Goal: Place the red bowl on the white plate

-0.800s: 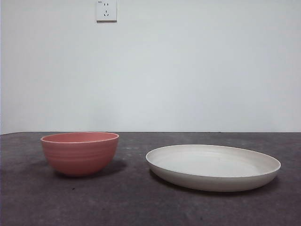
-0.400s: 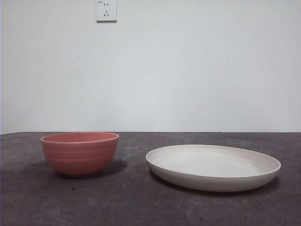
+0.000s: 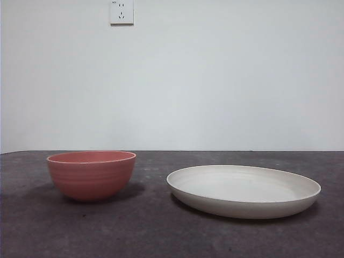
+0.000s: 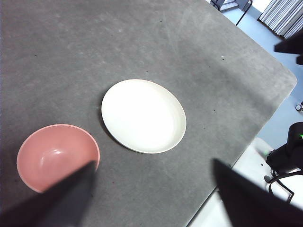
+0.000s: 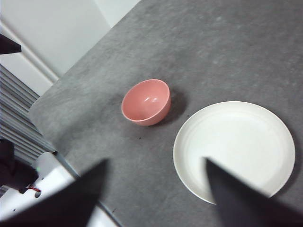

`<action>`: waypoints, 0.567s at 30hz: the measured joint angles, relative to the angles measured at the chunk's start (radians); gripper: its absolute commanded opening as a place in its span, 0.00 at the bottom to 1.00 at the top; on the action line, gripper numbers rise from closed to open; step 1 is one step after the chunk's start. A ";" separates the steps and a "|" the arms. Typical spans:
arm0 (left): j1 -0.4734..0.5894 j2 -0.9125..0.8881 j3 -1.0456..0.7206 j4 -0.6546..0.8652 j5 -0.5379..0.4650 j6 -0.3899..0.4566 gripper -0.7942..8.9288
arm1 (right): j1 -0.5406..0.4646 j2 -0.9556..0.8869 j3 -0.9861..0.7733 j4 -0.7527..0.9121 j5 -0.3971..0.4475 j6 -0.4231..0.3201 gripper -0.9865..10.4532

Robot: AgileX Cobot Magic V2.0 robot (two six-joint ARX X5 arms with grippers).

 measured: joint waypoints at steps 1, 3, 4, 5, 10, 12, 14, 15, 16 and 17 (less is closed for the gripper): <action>0.000 0.000 0.000 0.000 0.000 0.000 0.74 | 0.000 0.000 0.000 0.000 0.013 0.000 0.69; 0.000 0.000 0.000 0.001 0.001 0.007 0.82 | 0.000 0.000 0.000 0.000 0.028 0.003 0.71; 0.000 0.000 0.000 0.000 0.000 0.003 0.83 | 0.000 0.000 0.000 0.000 0.038 0.004 0.71; 0.000 0.001 0.000 -0.001 0.000 0.003 0.83 | 0.000 0.000 0.000 0.000 0.039 0.003 0.71; 0.000 0.011 0.000 -0.001 0.000 0.003 0.82 | 0.000 0.000 0.000 0.000 0.039 0.003 0.71; 0.000 0.019 0.000 -0.001 -0.001 0.003 0.82 | 0.000 0.000 0.000 0.000 0.039 0.003 0.71; 0.000 0.029 0.000 -0.001 -0.014 0.003 0.82 | 0.000 0.000 0.000 0.000 0.039 0.003 0.71; 0.000 0.036 0.000 -0.001 -0.026 0.003 0.82 | 0.000 0.000 0.000 0.000 0.039 0.003 0.71; 0.000 0.046 0.000 -0.001 -0.046 0.003 0.82 | 0.000 0.000 0.000 0.000 0.039 0.003 0.71; 0.000 0.057 0.000 -0.001 -0.072 0.003 0.82 | 0.000 0.000 0.000 0.000 0.039 0.003 0.71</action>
